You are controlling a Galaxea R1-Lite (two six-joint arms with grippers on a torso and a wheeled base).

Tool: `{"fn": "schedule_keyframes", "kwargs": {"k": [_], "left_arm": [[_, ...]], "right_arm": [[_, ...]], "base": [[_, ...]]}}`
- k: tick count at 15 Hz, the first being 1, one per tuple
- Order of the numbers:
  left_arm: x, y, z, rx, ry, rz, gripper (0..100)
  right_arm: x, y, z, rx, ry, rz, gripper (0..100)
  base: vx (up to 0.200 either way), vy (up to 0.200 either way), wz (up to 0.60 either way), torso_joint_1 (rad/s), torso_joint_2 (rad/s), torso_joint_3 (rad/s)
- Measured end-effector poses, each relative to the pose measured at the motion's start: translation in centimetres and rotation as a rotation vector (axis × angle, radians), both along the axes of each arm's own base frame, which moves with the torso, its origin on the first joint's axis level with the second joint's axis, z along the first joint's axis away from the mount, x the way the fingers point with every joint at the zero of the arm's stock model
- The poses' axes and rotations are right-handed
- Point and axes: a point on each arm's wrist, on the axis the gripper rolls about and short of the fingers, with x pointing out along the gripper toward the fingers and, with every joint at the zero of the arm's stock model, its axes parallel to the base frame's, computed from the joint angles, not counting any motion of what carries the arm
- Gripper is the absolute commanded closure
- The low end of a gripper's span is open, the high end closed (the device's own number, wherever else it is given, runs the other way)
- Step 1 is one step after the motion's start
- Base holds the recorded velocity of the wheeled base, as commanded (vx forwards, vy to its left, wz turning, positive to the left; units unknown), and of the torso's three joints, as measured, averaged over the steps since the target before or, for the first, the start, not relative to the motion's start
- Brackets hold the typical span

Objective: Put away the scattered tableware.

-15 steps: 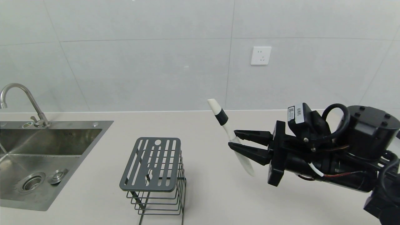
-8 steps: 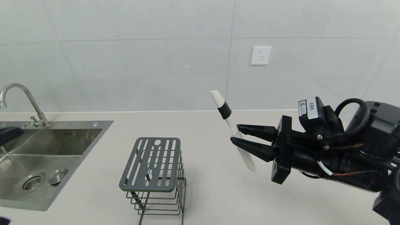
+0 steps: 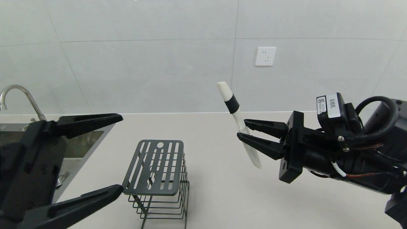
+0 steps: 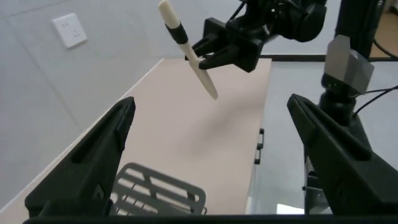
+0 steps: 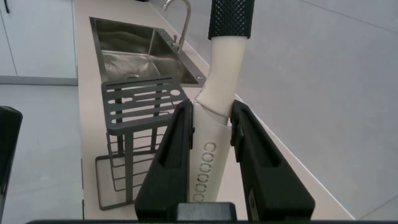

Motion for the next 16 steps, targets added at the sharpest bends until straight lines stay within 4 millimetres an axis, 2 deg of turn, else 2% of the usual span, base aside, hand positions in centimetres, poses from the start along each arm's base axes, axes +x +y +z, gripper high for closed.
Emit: {"fn": "schedule_keyframes", "kwargs": {"k": [5,8,14,16], "left_arm": [[3.6,-3.1,0.4,-0.030,0.074,-0.081,0],[5.4,-4.4,0.4,-0.065,0.050,-0.104,0],[8.9,-9.3,-1.2,-0.144,0.027,-0.218,0],[9.8,-10.3,-1.8,-0.149,0.051,-0.232,0]], "right_arm": [[-0.2,0.2,0.2,0.006,-0.010,0.012,100],[-0.3,0.2,0.4,0.009,-0.014,0.014,100],[-0.4,0.1,0.5,0.013,-0.019,0.014,100],[-0.5,0.0,0.7,0.024,-0.032,0.014,100]], "base": [[0.000,0.000,0.00,0.000,0.00,0.000],[0.000,0.000,0.00,0.000,0.00,0.000],[0.000,0.000,0.00,0.000,0.00,0.000],[0.000,0.000,0.00,0.000,0.00,0.000]]}}
